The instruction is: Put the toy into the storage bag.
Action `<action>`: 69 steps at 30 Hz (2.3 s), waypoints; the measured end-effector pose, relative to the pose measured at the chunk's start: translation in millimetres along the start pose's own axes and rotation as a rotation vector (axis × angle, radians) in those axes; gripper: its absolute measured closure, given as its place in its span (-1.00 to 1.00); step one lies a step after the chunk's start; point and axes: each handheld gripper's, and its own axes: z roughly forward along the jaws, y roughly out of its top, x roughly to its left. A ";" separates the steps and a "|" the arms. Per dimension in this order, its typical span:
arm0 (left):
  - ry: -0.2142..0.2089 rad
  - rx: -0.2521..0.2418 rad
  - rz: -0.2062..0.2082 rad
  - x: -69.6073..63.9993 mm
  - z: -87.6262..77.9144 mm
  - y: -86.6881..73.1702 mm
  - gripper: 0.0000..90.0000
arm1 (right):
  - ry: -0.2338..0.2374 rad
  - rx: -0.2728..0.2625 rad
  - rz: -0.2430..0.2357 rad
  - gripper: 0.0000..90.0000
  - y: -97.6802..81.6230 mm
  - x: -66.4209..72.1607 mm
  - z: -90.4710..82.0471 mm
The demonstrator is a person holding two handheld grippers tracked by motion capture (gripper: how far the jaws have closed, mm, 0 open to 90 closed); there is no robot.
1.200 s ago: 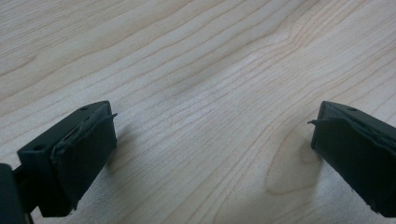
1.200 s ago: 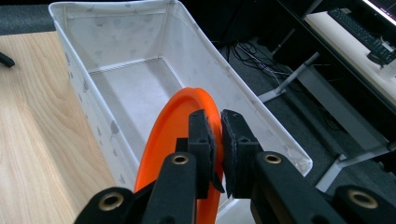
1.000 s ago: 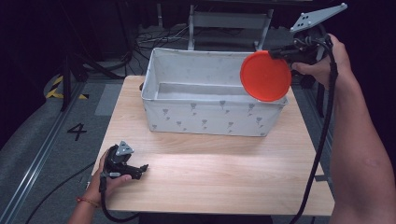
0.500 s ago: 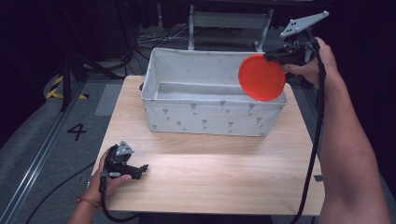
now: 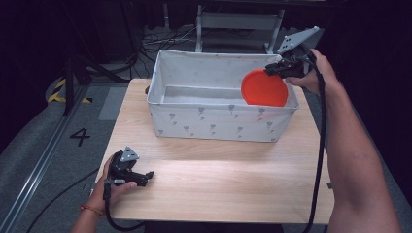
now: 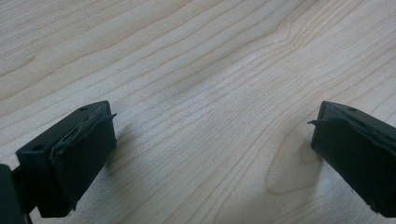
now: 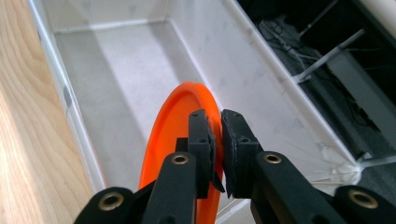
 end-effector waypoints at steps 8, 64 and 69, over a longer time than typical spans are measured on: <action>0.000 0.000 0.000 0.0 0.0 0.0 -0.99 | 0.110 0.090 -0.070 0.86 -17.0 10.1 26.2; -0.011 0.002 0.001 0.5 0.3 0.2 -1.00 | 0.029 0.106 0.128 -0.34 -33.2 30.1 36.3; -0.011 0.002 0.002 0.5 0.3 0.2 -1.00 | -0.049 0.062 0.192 -0.45 -38.6 38.4 26.2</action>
